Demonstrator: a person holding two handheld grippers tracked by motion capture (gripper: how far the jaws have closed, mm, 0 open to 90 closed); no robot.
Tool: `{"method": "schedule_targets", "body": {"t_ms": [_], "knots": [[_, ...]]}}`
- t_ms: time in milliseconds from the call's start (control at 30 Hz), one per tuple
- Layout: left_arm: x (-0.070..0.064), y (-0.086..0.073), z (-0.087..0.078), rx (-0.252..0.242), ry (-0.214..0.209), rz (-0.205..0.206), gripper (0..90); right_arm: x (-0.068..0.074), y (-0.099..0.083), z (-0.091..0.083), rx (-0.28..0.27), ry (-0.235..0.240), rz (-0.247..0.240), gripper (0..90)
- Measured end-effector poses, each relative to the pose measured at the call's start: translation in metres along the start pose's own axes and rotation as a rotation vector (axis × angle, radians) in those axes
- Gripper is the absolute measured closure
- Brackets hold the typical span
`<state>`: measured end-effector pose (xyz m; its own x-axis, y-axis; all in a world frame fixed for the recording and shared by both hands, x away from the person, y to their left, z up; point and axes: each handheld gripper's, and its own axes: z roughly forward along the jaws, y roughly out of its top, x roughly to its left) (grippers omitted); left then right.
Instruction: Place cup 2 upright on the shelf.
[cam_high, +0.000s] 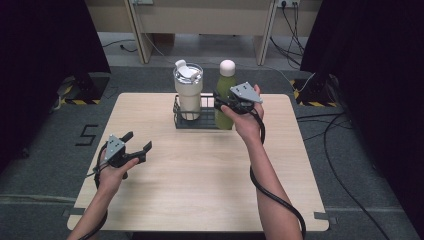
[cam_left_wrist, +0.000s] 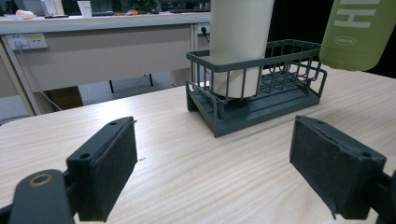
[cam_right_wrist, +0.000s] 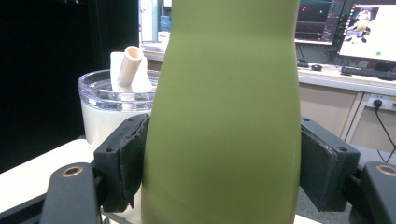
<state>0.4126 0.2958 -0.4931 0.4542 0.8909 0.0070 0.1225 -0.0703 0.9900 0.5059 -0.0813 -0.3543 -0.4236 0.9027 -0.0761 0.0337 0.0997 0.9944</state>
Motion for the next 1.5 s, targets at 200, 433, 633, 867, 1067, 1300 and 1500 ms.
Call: {"method": "schedule_targets", "body": {"t_ms": [200, 433, 633, 867, 1067, 1300, 1500], "knots": [[-0.001, -0.001, 0.001, 0.002, -0.003, -0.001, 14.3, -0.002, 0.006, 0.003, -0.006, -0.01, 0.009, 26.0], [0.0, -0.001, 0.0, 0.001, 0.004, -0.004, 14.4, -0.004, 0.014, 0.006, -0.016, -0.021, 0.004, 26.0], [0.0, -0.001, 0.0, 0.0, 0.003, -0.005, 14.4, -0.005, 0.018, 0.009, -0.017, -0.022, 0.009, 26.0], [-0.001, -0.001, 0.001, -0.001, 0.0, -0.007, 14.4, -0.006, 0.023, 0.014, -0.016, -0.028, 0.01, 26.0], [0.0, 0.0, 0.001, -0.002, 0.002, -0.008, 14.4, -0.008, 0.028, 0.018, -0.017, -0.037, 0.012, 26.0], [0.0, 0.0, 0.001, -0.002, 0.001, -0.008, 14.4, -0.01, 0.035, 0.023, -0.021, -0.041, 0.007, 26.0], [0.001, 0.0, 0.0, -0.003, 0.003, -0.012, 14.4, -0.01, 0.039, 0.03, -0.016, -0.045, 0.006, 26.0]]}}
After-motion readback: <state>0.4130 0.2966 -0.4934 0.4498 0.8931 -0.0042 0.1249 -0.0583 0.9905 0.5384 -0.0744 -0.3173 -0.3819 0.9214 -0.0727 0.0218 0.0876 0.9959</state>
